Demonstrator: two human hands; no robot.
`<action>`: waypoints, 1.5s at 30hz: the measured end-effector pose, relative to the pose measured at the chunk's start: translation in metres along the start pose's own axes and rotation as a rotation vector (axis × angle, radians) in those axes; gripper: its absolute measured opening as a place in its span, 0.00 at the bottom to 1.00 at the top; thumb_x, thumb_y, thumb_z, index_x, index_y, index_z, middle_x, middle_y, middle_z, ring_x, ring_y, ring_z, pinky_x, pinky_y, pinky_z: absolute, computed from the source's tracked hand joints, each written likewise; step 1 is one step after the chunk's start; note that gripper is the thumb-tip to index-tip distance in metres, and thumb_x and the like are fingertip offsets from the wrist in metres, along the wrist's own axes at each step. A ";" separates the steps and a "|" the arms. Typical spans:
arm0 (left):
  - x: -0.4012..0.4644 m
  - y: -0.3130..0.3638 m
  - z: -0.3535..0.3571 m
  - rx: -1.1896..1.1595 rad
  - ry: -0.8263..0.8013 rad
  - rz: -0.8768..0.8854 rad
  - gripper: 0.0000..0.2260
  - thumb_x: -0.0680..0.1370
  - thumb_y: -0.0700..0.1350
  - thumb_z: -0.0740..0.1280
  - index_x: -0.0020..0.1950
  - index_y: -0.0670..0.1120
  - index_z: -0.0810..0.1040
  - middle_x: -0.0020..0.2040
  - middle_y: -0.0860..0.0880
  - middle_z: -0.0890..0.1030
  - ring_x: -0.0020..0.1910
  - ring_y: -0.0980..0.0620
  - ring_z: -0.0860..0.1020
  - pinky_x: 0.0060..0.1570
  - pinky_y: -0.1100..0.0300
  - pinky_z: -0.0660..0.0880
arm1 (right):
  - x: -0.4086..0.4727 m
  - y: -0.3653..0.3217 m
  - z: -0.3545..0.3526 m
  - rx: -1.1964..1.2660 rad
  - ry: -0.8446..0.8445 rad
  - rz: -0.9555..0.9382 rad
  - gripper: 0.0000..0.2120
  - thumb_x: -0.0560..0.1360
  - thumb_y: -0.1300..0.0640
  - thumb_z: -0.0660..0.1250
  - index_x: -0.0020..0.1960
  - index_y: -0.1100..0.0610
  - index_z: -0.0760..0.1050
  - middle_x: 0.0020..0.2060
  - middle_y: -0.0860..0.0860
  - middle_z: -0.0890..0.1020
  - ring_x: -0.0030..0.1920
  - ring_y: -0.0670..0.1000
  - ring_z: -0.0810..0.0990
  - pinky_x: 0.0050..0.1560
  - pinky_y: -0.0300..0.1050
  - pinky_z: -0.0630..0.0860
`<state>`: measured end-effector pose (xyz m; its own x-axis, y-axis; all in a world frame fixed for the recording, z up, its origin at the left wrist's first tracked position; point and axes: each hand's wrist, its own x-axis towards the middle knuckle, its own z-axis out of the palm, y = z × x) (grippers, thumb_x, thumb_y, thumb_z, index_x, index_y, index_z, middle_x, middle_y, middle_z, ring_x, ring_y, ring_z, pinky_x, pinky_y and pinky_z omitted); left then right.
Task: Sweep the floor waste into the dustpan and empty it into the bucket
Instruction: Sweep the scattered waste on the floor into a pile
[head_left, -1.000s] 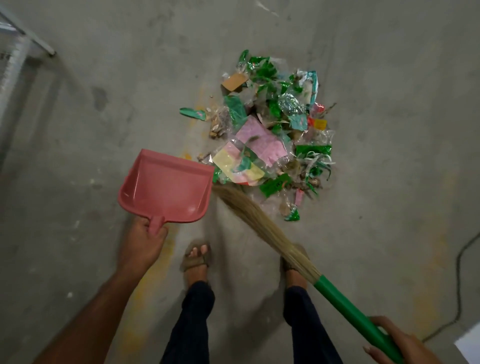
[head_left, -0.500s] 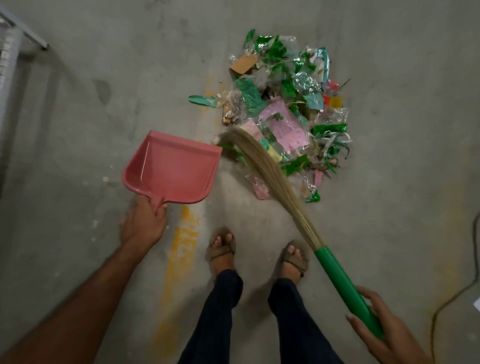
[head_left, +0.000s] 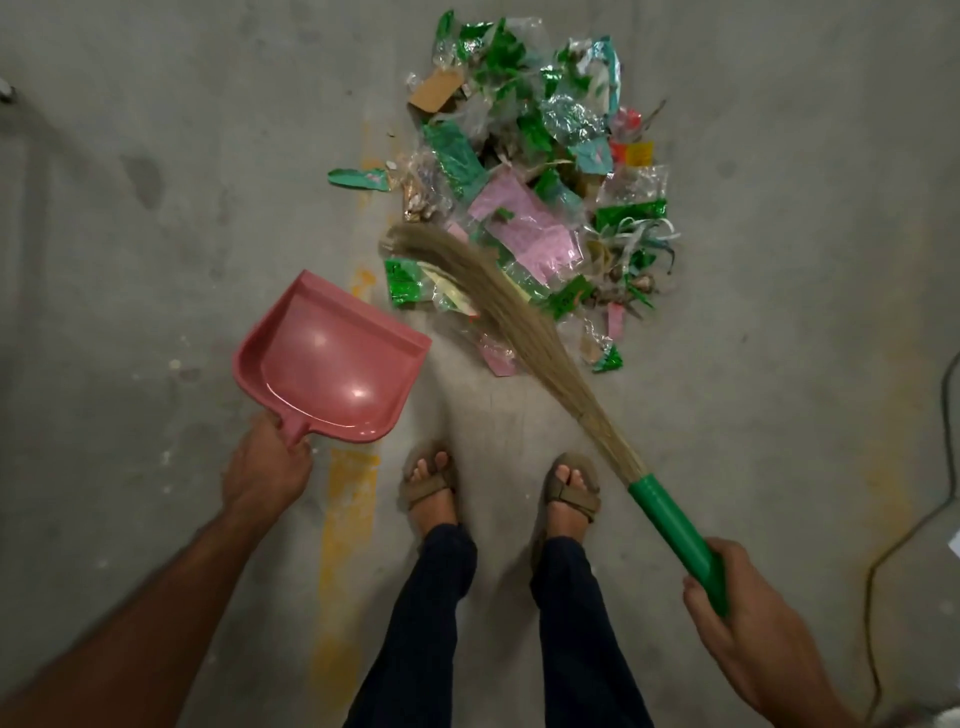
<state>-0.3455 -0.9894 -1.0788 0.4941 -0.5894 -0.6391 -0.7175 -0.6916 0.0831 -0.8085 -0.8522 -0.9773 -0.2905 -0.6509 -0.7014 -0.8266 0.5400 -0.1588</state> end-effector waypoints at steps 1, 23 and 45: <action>0.001 0.003 0.002 -0.003 -0.006 0.010 0.14 0.76 0.47 0.68 0.59 0.44 0.72 0.58 0.37 0.80 0.58 0.35 0.79 0.57 0.43 0.76 | 0.009 -0.003 -0.004 0.005 0.022 0.023 0.18 0.75 0.47 0.69 0.61 0.46 0.66 0.40 0.49 0.79 0.38 0.56 0.79 0.39 0.51 0.75; 0.134 0.085 0.078 0.394 -0.187 0.312 0.17 0.78 0.45 0.64 0.65 0.43 0.79 0.64 0.37 0.78 0.63 0.36 0.77 0.62 0.46 0.75 | 0.258 0.000 -0.037 -0.235 0.177 -0.040 0.27 0.78 0.46 0.61 0.75 0.41 0.60 0.46 0.57 0.75 0.45 0.62 0.76 0.47 0.57 0.78; 0.151 0.182 0.132 0.216 -0.090 0.380 0.18 0.78 0.51 0.68 0.65 0.44 0.73 0.61 0.41 0.80 0.61 0.38 0.77 0.58 0.50 0.73 | 0.219 0.021 0.019 -0.103 -0.119 -0.229 0.30 0.79 0.48 0.65 0.77 0.35 0.58 0.59 0.52 0.79 0.56 0.55 0.78 0.55 0.53 0.78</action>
<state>-0.4661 -1.1490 -1.2611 0.1373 -0.7397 -0.6588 -0.9309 -0.3237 0.1695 -0.8804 -0.9737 -1.1474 -0.0366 -0.6795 -0.7328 -0.9104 0.3250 -0.2559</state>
